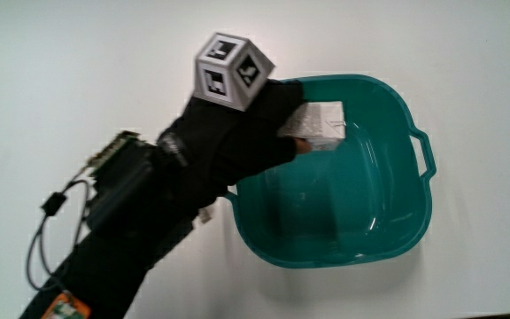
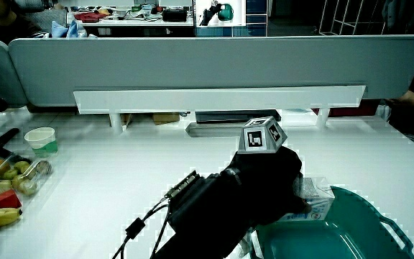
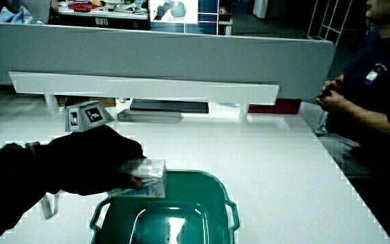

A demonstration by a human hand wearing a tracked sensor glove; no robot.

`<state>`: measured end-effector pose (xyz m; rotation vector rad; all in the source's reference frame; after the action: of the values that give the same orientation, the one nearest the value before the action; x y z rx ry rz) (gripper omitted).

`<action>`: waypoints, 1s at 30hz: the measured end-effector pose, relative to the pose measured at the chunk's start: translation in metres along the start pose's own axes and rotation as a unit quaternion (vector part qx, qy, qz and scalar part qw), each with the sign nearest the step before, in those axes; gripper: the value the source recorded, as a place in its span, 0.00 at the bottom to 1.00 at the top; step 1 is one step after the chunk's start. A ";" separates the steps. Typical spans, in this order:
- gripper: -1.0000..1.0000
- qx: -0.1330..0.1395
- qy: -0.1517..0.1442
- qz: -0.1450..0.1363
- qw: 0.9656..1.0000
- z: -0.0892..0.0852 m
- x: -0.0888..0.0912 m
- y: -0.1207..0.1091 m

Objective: Place milk into plate

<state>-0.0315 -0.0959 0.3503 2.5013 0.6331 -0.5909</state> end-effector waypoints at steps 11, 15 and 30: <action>0.50 -0.035 -0.015 0.034 0.999 -0.022 0.012 0.010; 0.50 -0.033 -0.007 0.027 0.999 -0.040 0.006 0.020; 0.50 -0.085 -0.007 0.052 0.995 -0.075 -0.001 0.031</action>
<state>0.0056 -0.0790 0.4206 2.3523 0.5211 -0.4927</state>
